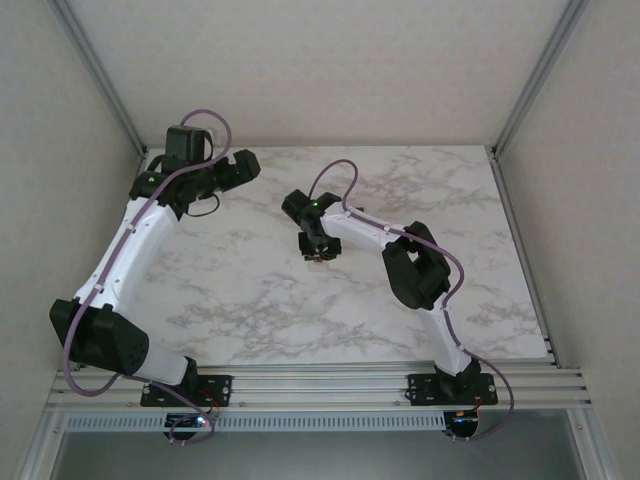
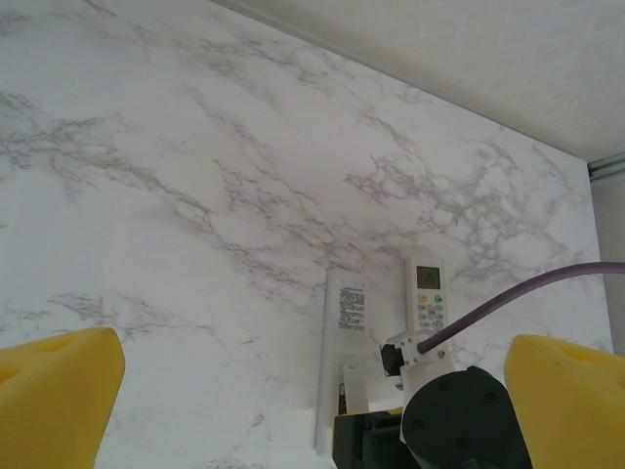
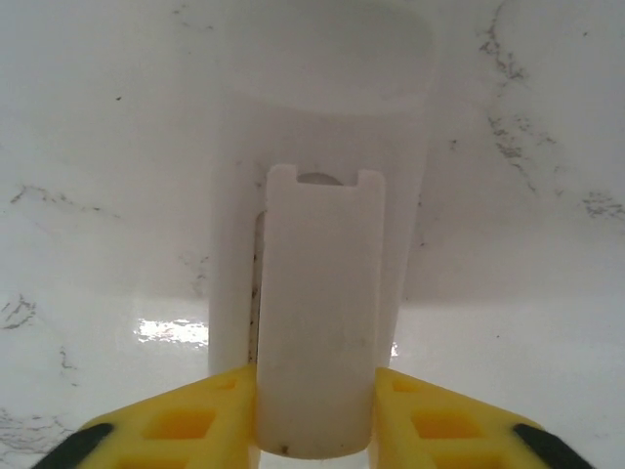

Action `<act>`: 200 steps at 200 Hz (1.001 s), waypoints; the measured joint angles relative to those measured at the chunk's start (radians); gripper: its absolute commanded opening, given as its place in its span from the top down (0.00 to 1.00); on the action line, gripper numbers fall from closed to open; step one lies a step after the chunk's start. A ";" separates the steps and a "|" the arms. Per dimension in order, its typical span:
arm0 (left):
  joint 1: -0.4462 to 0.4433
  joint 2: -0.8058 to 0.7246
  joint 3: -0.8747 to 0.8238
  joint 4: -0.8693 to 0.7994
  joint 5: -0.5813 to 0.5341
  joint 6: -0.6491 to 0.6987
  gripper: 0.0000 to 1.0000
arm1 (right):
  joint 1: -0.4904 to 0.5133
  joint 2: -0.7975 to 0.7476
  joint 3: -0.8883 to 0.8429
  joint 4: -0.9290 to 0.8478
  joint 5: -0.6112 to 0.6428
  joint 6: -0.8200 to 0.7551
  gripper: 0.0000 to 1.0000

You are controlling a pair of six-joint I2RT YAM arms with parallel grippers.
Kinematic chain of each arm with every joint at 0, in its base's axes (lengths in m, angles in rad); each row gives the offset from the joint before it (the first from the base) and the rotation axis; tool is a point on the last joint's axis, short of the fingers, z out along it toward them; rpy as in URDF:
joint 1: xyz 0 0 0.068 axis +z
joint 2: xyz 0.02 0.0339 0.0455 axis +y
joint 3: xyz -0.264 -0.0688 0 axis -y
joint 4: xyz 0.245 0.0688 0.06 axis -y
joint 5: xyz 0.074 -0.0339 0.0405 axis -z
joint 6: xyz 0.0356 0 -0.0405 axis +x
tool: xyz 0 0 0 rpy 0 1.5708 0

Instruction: Load the batteries into the remote control

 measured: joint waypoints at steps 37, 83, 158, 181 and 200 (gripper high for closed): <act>0.000 0.001 0.000 0.000 0.000 0.000 0.00 | 0.000 0.007 0.012 -0.007 -0.005 -0.003 0.61; 0.000 0.001 -0.008 0.005 0.000 0.000 0.00 | 0.000 0.012 0.045 -0.044 -0.003 -0.004 0.53; 0.000 0.001 -0.019 0.006 0.000 0.000 0.00 | -0.046 0.003 0.087 -0.059 -0.005 0.024 0.80; 0.000 0.001 -0.019 0.006 0.000 0.000 0.00 | -0.060 0.004 0.116 -0.060 -0.005 0.024 0.85; 0.000 0.001 -0.019 0.006 0.000 0.000 0.00 | -0.061 0.011 0.144 -0.059 -0.006 0.023 0.87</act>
